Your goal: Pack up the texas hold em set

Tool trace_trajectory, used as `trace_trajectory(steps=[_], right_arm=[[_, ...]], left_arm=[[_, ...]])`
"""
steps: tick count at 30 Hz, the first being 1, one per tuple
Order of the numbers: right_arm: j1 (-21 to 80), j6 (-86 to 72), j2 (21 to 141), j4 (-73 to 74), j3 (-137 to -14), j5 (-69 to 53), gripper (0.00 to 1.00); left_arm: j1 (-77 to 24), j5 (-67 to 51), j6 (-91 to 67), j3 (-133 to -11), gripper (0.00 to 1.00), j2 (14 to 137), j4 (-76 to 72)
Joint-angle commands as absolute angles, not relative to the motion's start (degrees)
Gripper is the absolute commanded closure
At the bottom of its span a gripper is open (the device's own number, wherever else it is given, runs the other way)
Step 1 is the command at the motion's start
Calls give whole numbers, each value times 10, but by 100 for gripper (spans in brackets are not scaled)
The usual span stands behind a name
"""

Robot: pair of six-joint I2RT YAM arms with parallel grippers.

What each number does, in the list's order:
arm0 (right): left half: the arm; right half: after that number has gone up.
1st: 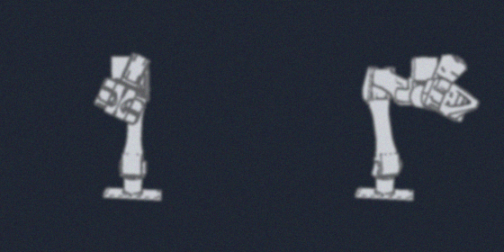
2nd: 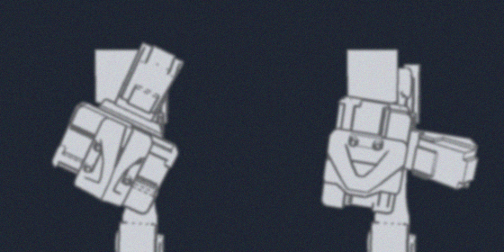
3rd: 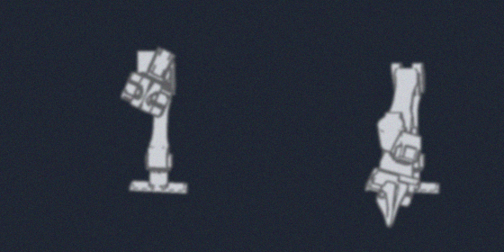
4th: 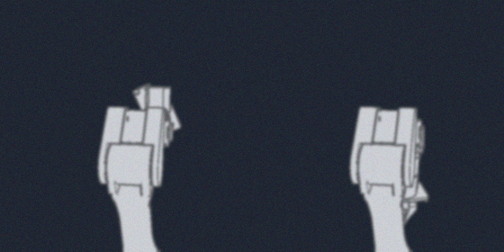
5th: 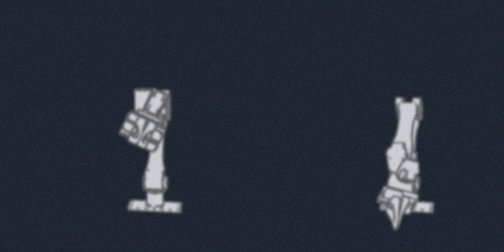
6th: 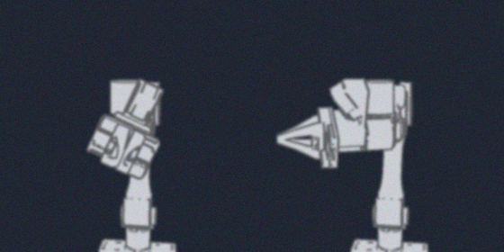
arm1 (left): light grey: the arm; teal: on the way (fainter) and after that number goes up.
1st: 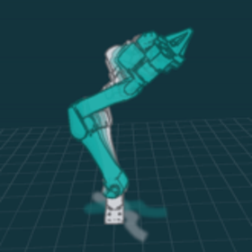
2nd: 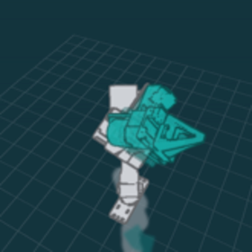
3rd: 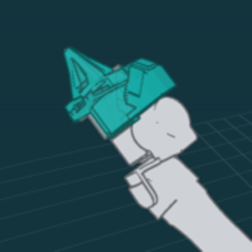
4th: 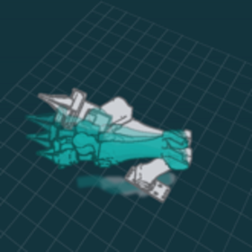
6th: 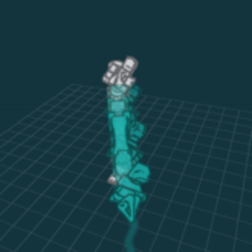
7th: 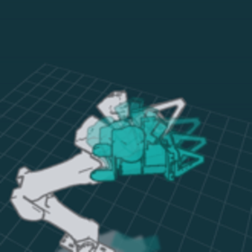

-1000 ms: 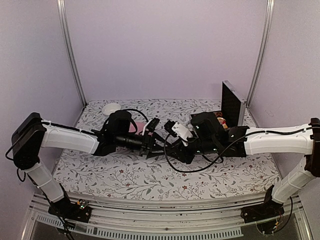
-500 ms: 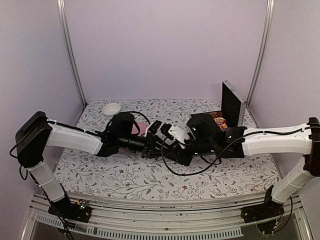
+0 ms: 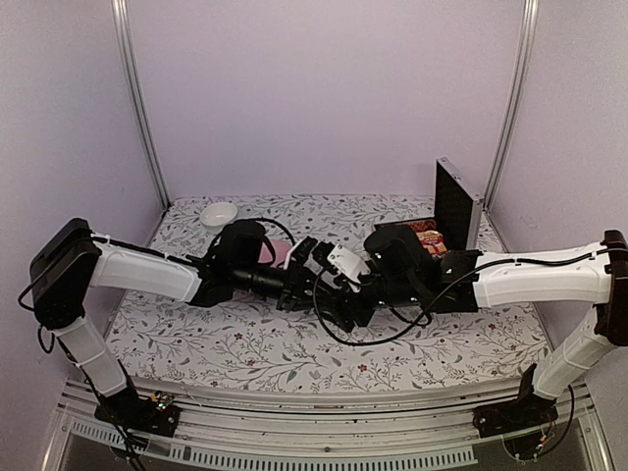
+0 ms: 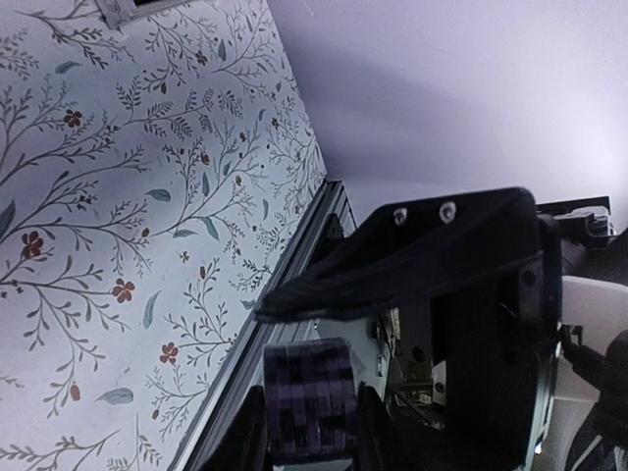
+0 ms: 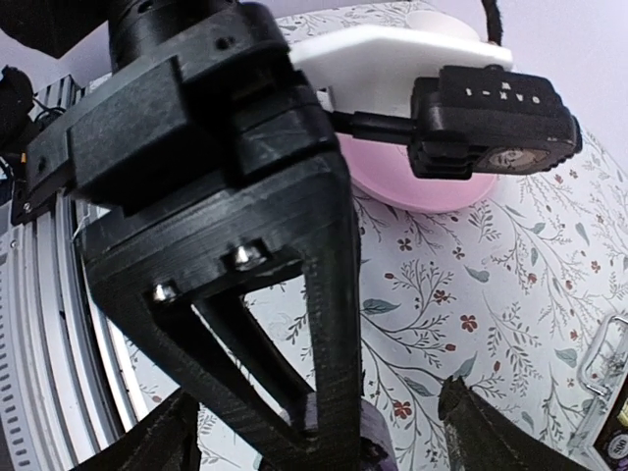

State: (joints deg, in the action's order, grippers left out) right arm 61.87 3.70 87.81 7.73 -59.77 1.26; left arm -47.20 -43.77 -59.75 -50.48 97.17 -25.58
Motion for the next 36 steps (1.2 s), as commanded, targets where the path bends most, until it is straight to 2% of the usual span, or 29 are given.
trace_trajectory(steps=[1, 6, 11, 15, 21, 32, 36], right_arm=[[613, 16, 830, 48, -606, -7, 12], [557, -62, 770, 9, -594, -129, 9], [479, -176, 763, -57, -588, -334, 8], [471, -223, 798, -69, -615, -439, 12], [474, -240, 842, -89, -627, -509, 18], [487, -243, 873, -114, -647, -530, 49], [492, -244, 880, -114, -650, -532, 56]], left_arm=[[-449, -431, -547, -504, 100, 920, -254], [-425, -395, -433, -498, 100, 852, -175], [-428, -419, -302, -497, 100, 798, -145], [-435, -465, -280, -485, 100, 763, -185], [-441, -513, -283, -487, 100, 758, -201], [-453, -529, -280, -498, 100, 765, -202], [-453, -527, -280, -497, 100, 766, -204]])
